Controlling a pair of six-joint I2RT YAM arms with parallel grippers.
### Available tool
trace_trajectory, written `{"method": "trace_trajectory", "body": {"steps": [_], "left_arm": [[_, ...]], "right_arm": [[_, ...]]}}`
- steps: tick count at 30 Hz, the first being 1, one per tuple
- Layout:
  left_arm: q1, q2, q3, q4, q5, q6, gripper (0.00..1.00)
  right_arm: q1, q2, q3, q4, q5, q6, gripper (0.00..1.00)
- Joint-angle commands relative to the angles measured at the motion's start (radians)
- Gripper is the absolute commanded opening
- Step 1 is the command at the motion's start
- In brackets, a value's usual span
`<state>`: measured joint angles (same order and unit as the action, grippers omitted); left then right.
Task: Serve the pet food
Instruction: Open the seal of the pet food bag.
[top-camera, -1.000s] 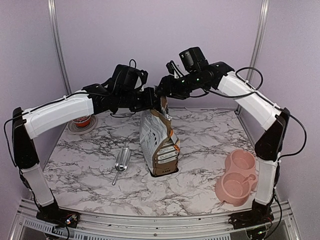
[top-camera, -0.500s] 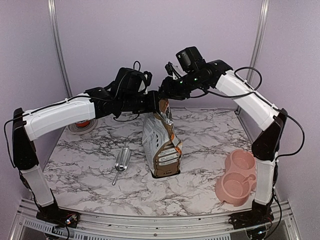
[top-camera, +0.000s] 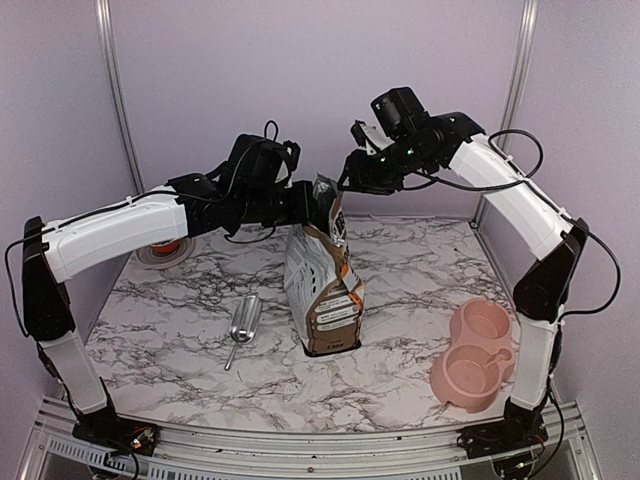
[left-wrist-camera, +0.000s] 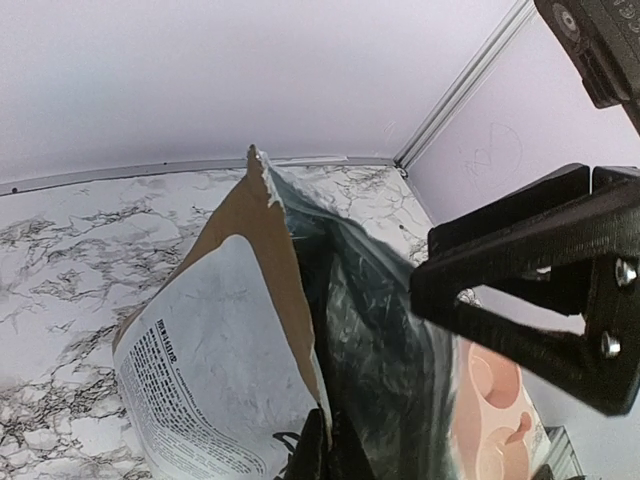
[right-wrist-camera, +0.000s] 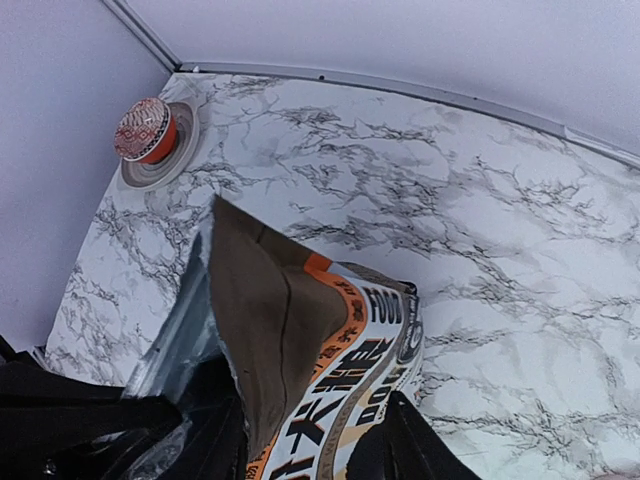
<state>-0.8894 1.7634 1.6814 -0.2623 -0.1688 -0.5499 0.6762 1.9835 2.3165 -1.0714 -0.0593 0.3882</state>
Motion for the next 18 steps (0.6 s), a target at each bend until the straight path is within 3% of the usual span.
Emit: {"method": "trace_trajectory", "body": {"steps": [1,18], "left_arm": [[-0.013,-0.099,0.020,0.102,-0.033,0.014,0.00],[-0.012,-0.098,0.026,0.078,-0.078,0.049,0.00]], "right_arm": [[-0.027,-0.045,-0.028,-0.076,0.055,-0.029,0.46],[-0.091,-0.144,-0.157,-0.078,0.077,-0.089,0.46]]}}
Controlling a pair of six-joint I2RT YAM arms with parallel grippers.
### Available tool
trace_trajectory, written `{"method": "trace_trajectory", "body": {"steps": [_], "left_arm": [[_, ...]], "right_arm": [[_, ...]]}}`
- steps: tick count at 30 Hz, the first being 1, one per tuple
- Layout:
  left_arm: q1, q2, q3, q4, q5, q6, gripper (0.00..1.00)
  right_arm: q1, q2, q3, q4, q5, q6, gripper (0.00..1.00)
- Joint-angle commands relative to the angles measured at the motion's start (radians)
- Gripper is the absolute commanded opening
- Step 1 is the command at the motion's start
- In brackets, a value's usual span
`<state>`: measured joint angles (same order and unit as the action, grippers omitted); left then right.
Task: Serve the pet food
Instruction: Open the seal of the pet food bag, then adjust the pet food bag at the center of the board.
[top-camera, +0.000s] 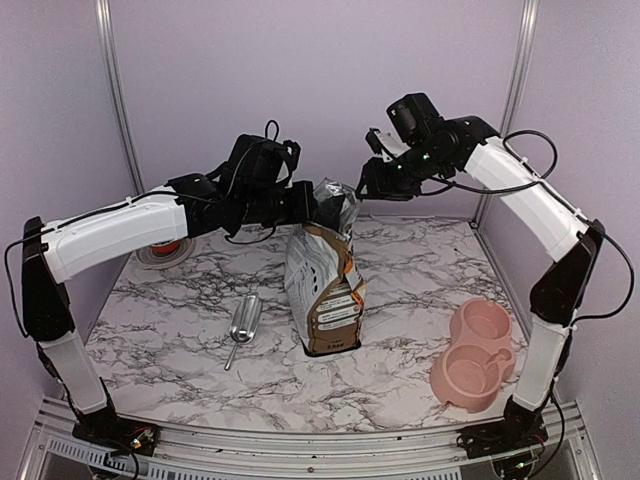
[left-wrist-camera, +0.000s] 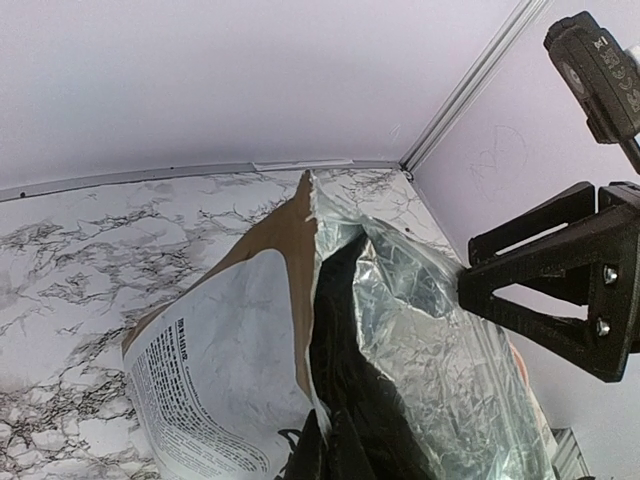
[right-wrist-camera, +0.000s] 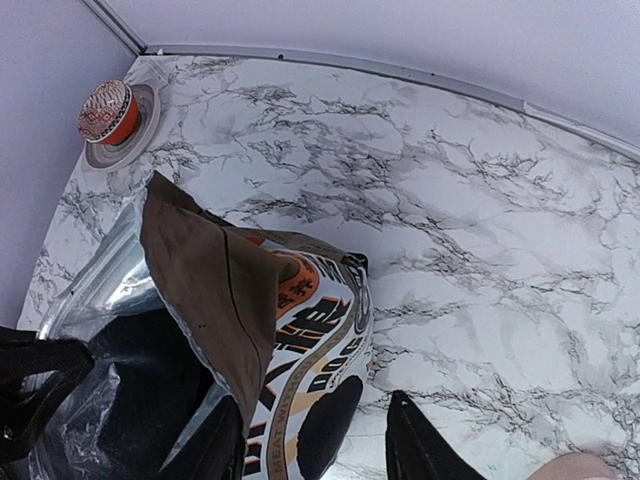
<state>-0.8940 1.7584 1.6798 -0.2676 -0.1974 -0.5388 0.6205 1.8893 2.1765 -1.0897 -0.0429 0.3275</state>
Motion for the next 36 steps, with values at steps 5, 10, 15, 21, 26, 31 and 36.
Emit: {"method": "trace_trajectory", "body": {"steps": [5,10,15,21,26,31,36], "left_arm": [[-0.006,-0.101,0.027,0.071,-0.063,0.060,0.00],[-0.005,-0.097,0.027,0.067,-0.065,0.072,0.00],[-0.003,-0.089,0.029,0.067,-0.059,0.073,0.00],[-0.003,-0.085,0.024,0.068,-0.057,0.073,0.00],[-0.002,-0.078,0.023,0.070,-0.052,0.071,0.00],[-0.002,-0.072,0.023,0.072,-0.047,0.068,0.00],[-0.002,-0.076,0.010,0.082,-0.047,0.064,0.00]], "right_arm": [[-0.052,-0.062,-0.023,-0.080,0.076,-0.052,0.45],[-0.058,-0.064,0.015,-0.095,0.077,-0.066,0.45],[-0.058,-0.062,0.068,-0.092,0.004,-0.066,0.45],[-0.054,-0.089,0.083,-0.032,-0.125,-0.047,0.45],[-0.038,-0.111,0.085,-0.001,-0.168,-0.030,0.45],[-0.006,-0.113,0.089,0.011,-0.171,-0.018,0.45],[0.032,-0.088,0.113,0.000,-0.151,-0.005,0.45]]}}
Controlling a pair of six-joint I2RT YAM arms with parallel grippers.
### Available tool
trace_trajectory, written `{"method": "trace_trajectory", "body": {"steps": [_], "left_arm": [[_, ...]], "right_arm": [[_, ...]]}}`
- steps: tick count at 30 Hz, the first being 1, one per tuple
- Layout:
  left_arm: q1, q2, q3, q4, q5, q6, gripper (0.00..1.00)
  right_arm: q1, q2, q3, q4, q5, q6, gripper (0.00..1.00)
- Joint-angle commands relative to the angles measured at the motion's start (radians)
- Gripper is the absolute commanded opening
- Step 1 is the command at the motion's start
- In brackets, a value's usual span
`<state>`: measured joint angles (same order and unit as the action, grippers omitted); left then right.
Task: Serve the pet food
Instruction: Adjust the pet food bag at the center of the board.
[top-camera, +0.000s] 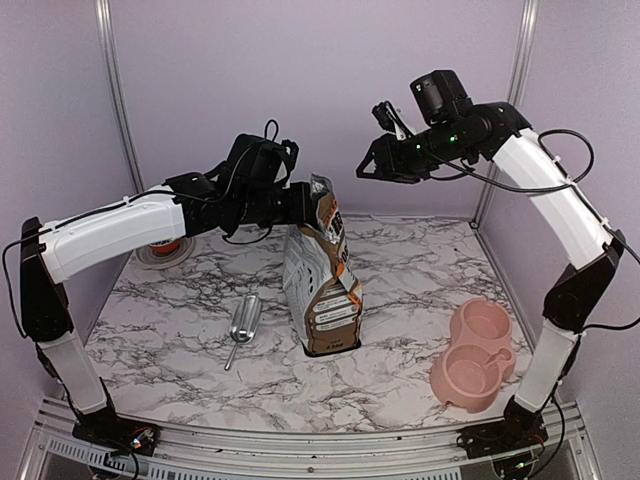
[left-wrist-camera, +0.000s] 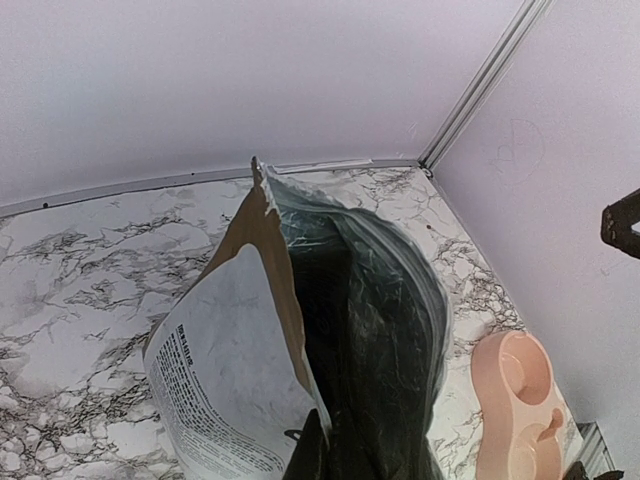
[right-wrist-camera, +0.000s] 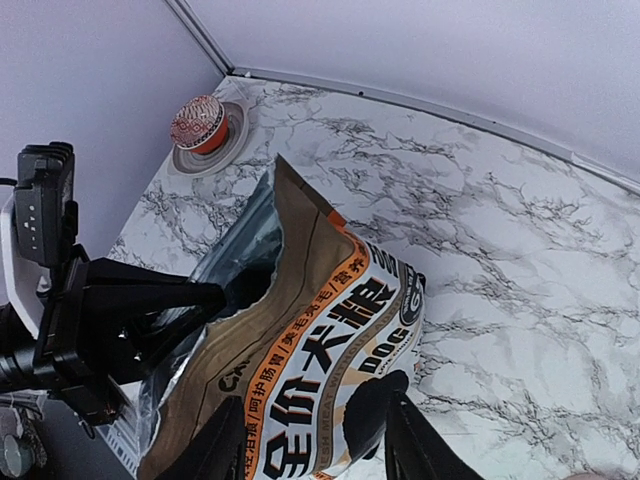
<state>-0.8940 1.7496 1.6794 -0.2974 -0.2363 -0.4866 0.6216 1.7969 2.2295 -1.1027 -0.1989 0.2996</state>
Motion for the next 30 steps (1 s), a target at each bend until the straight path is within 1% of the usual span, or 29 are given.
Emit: {"method": "trace_trajectory", "body": {"steps": [1,9,15,21,28,30], "left_arm": [[-0.001,-0.067,0.008,0.115,-0.008,0.011,0.00],[0.000,-0.070,-0.007,0.131,-0.001,0.009,0.00],[0.001,-0.067,-0.023,0.150,0.008,-0.002,0.00],[0.002,-0.072,-0.037,0.160,0.014,-0.010,0.00],[0.003,-0.070,-0.047,0.173,0.020,-0.017,0.00],[0.003,-0.070,-0.047,0.174,0.023,-0.017,0.00]], "right_arm": [[0.039,0.010,0.069,0.002,0.012,0.026,0.45],[0.086,0.030,0.071,-0.043,0.059,0.060,0.46],[0.150,0.080,0.087,-0.022,0.028,0.078,0.47],[0.187,0.122,0.109,-0.033,0.026,0.095,0.48],[0.211,0.150,0.111,-0.067,0.076,0.119,0.48],[0.244,0.158,0.112,-0.086,0.104,0.122,0.47]]}}
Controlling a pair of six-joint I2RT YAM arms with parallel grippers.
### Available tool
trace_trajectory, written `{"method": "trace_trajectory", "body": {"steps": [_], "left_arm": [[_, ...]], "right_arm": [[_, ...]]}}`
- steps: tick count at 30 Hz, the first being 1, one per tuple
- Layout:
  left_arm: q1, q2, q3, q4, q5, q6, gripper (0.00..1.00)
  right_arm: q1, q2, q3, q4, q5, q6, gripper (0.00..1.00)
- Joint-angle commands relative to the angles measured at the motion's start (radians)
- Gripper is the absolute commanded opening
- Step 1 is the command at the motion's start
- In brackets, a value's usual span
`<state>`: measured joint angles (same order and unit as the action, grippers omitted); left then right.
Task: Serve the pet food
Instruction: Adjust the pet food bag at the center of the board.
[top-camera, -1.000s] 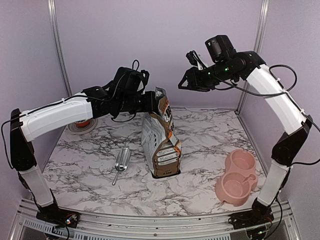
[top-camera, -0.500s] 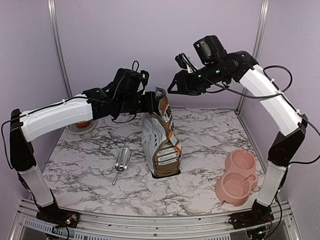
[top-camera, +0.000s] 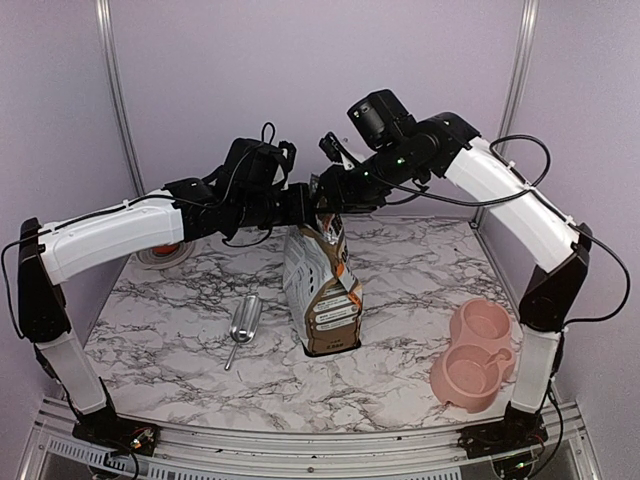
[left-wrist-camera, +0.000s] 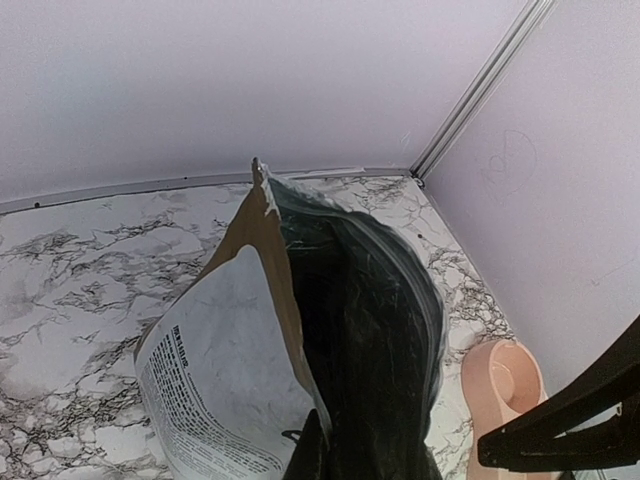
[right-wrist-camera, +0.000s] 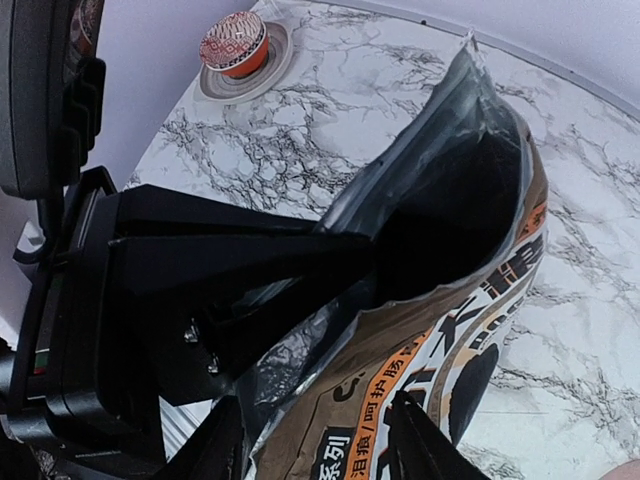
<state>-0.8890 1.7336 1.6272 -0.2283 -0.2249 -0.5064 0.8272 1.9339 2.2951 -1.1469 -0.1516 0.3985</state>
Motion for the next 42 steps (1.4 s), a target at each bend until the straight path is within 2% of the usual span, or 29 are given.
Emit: {"method": "trace_trajectory", "body": {"steps": [1,12,17,25,27,29,31,37,42], "left_arm": [[-0.002,-0.053,0.005,0.105,0.012,0.002,0.00],[-0.002,-0.050,0.003,0.109,0.011,0.002,0.00],[-0.002,-0.055,0.001,0.108,0.004,0.008,0.00],[-0.002,-0.056,0.008,0.107,0.001,0.011,0.00],[-0.002,-0.054,0.010,0.109,0.004,0.005,0.00],[-0.002,-0.048,0.017,0.112,0.013,0.001,0.00],[-0.002,-0.042,0.023,0.112,0.021,-0.004,0.00],[-0.005,-0.035,0.025,0.116,0.034,-0.011,0.00],[-0.005,-0.031,0.027,0.118,0.031,-0.006,0.00]], "right_arm": [[0.041,0.023,0.047,-0.052,0.070,0.025,0.46],[0.044,0.020,0.042,-0.125,0.171,0.022,0.40],[0.045,0.024,0.063,-0.177,0.229,0.013,0.29],[0.035,-0.026,0.036,-0.212,0.289,0.033,0.21],[0.032,-0.033,0.028,-0.187,0.269,0.034,0.26],[0.025,-0.026,0.025,-0.154,0.234,0.034,0.39],[0.021,-0.013,0.022,-0.124,0.196,0.035,0.47],[-0.073,0.015,0.036,-0.045,0.139,0.033,0.49],[-0.109,0.066,0.073,-0.020,0.085,0.025,0.45]]}}
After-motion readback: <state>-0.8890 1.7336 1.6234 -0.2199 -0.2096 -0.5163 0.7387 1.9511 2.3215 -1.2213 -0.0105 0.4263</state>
